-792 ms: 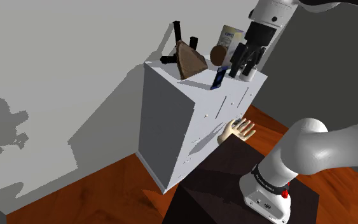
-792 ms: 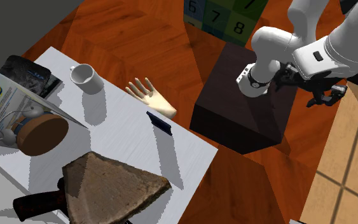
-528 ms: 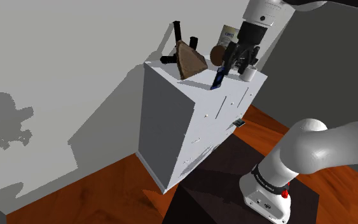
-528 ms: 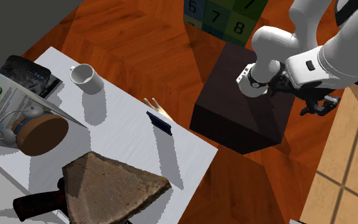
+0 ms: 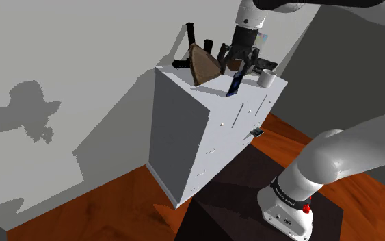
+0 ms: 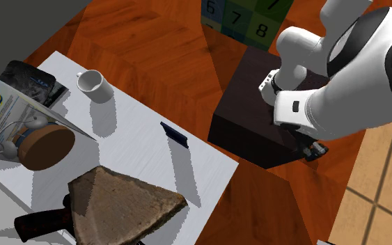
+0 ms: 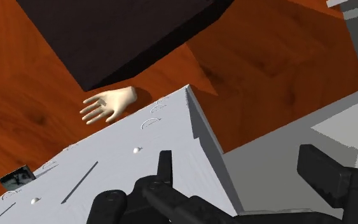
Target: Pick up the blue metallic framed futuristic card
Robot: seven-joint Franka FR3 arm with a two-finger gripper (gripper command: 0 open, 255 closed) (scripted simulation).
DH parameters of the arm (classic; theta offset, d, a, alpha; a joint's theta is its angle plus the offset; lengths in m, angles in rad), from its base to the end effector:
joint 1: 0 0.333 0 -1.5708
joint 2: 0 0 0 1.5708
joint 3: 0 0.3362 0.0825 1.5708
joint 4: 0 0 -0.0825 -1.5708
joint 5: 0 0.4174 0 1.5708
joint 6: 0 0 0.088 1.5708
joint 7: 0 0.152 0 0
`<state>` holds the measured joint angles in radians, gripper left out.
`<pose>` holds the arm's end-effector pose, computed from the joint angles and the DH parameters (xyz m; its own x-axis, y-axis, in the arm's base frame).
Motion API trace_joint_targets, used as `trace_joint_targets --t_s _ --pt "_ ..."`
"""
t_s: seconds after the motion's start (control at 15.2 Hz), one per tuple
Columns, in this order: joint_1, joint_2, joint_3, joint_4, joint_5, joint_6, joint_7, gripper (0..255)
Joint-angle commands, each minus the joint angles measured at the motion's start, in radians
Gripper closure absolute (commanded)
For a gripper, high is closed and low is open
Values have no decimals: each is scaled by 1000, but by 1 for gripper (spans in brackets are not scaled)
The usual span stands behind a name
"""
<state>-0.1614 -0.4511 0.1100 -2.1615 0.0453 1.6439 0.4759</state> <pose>0.4309 -0.0105 0.5362 0.8532 -0.5181 -0.0596 -0.5170 -0.8553 0.0341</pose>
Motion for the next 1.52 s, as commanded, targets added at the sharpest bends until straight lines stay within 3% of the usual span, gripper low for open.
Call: trace_joint_targets --t_s 0.0,0.66,1.45 --pt "-32 80 0 50 -23 14 62 0" --pt "-142 413 -35 313 -127 3 367 0" --pt "-245 729 -158 642 -190 -100 658 0"
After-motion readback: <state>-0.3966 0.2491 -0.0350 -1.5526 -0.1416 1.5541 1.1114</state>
